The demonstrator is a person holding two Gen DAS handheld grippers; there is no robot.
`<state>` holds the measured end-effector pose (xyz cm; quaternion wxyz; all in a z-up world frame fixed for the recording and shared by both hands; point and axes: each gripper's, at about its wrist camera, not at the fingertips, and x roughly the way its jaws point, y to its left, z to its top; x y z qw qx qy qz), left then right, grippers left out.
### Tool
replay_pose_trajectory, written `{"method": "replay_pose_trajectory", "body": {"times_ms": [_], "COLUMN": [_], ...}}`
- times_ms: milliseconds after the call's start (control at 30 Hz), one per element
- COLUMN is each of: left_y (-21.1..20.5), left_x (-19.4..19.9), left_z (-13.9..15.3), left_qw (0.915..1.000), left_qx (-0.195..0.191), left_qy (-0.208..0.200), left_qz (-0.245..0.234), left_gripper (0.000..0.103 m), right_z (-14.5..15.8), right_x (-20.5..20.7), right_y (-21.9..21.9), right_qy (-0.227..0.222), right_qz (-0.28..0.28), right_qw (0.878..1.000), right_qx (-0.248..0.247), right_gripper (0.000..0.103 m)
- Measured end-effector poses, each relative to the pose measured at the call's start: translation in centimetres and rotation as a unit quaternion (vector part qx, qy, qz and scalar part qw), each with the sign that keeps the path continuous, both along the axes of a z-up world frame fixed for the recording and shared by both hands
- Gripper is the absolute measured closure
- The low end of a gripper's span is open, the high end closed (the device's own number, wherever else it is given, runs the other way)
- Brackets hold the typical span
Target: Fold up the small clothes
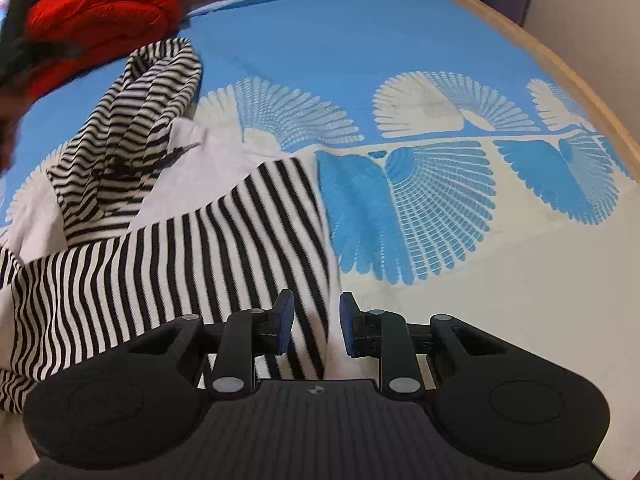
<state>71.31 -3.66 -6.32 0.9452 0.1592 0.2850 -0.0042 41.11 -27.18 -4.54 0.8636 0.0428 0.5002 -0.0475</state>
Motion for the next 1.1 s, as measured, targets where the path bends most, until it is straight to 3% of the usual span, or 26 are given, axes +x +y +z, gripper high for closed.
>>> {"method": "replay_pose_trajectory", "body": {"times_ms": [33,67,100,167,200,233,267,300,333,467,567,733,800,867,933,967,1000,1100], "left_y": [0.1,0.3,0.4,0.8,0.7,0.5,0.4,0.3,0.4,0.5,0.8,2.1,2.5,3.1,5.2,6.1,6.9,8.4], "left_x": [1.4,2.6,3.5,5.1,5.9,6.7,7.2,7.7,7.8,5.5,0.0,-18.5,-27.8,-34.7,-39.2,-40.2,-41.0,-40.3], "left_z": [-0.7,-1.3,-1.7,-2.3,-2.7,-3.3,-3.9,-4.4,-4.6,-3.5,-1.1,2.7,2.3,0.9,0.4,0.6,1.5,4.6], "left_qw": [0.9999,0.9997,0.9992,0.9976,0.9969,0.9968,0.9966,0.9962,0.9955,0.9985,0.9997,0.9923,0.9859,0.9802,0.9768,0.9753,0.9755,0.984], "left_qx": [-0.01,-0.02,-0.033,-0.06,-0.066,-0.061,-0.056,-0.055,-0.055,-0.026,-0.013,-0.018,0.003,0.03,-0.023,-0.047,-0.065,-0.098], "left_qy": [0.006,0.012,0.015,0.017,0.021,0.028,0.037,0.049,0.063,0.042,0.013,-0.032,-0.021,0.027,0.128,0.154,0.168,0.135], "left_qz": [0.005,0.011,0.018,0.031,0.036,0.043,0.048,0.046,0.044,0.022,-0.014,-0.119,-0.166,-0.194,-0.17,-0.151,-0.127,-0.063], "left_gripper": [0.094,0.079,0.059,0.036,0.036,0.036,0.048,0.086,0.099,0.099,0.099,0.099,0.099,0.098,0.096,0.091,0.091,0.078], "right_z": [-0.1,-0.2,-0.2,-0.3,-0.3,-0.4,-0.4,-0.5,-0.5,-0.3,0.5,1.7,2.1,2.6,3.2,3.5,3.8,4.3], "right_x": [0.1,0.1,0.1,0.1,0.1,0.1,0.1,0.2,0.3,0.5,0.5,0.0,-0.4,-0.9,-1.3,-1.4,-1.6,-2.1], "right_y": [0.1,0.2,0.3,0.3,0.3,0.2,0.1,0.0,-0.2,-0.4,-0.8,-1.4,-1.5,-1.5,-1.6,-1.7,-1.7,-1.7], "right_qy": [0.001,0.002,0.003,0.005,0.006,0.006,0.006,0.008,0.009,0.009,0.0,-0.014,-0.017,-0.023,-0.029,-0.033,-0.038,-0.046], "right_qz": [0.003,0.005,0.006,0.012,0.014,0.015,0.016,0.013,0.01,0.009,0.007,-0.003,-0.001,0.0,-0.003,-0.006,-0.008,-0.015], "right_qw": [1.0,1.0,1.0,1.0,1.0,1.0,1.0,1.0,1.0,1.0,1.0,1.0,1.0,0.999,0.999,0.999,0.999,0.997], "right_qx": [-0.001,-0.002,-0.003,-0.004,-0.005,-0.006,-0.008,-0.009,-0.01,-0.004,-0.001,0.01,0.017,0.022,0.028,0.032,0.037,0.057], "right_gripper": [0.077,0.077,0.077,0.077,0.077,0.077,0.077,0.077,0.077,0.077,0.077,0.077,0.077,0.077,0.077,0.077,0.077,0.077]}}
